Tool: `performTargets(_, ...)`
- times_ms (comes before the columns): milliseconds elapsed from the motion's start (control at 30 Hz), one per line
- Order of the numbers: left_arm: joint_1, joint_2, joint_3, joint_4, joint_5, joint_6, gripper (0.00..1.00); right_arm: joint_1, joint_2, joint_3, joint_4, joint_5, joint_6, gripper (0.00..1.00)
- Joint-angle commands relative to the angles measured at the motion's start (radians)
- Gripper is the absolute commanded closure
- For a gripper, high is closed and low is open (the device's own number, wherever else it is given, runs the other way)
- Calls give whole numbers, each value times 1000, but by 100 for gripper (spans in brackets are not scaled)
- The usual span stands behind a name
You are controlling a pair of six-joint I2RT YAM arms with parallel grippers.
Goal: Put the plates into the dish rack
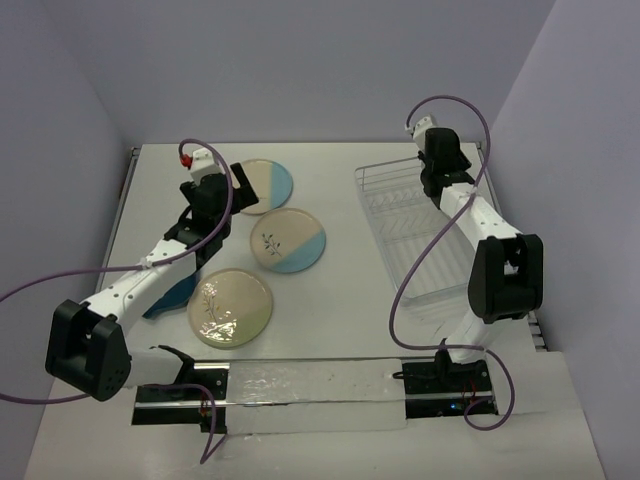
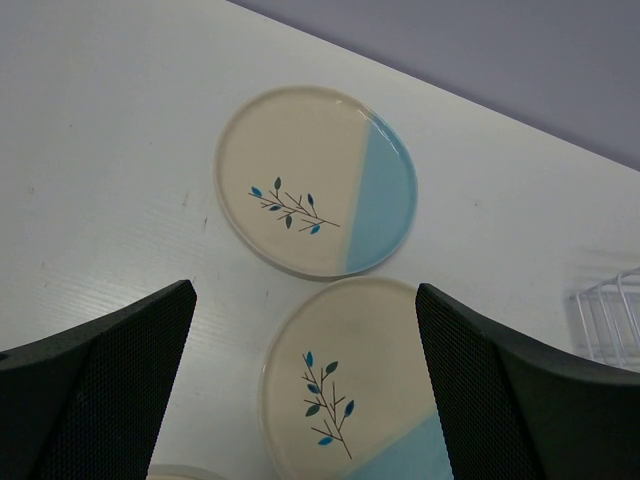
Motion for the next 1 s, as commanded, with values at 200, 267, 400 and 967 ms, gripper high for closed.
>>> performTargets(200,5,23,66,-19,11,15,1,-18,24,42,-108,-4,37,48)
performTargets(267,5,28,70,-23,13,13,1,-18,23,45,-115,15,35,50)
performTargets(400,5,33,73,-24,16,14,1,-31,1,42,-165,19,26,69)
performTargets(967,5,31,71,-14,36,19,1,-82,-158,65,-298,-145,86,20)
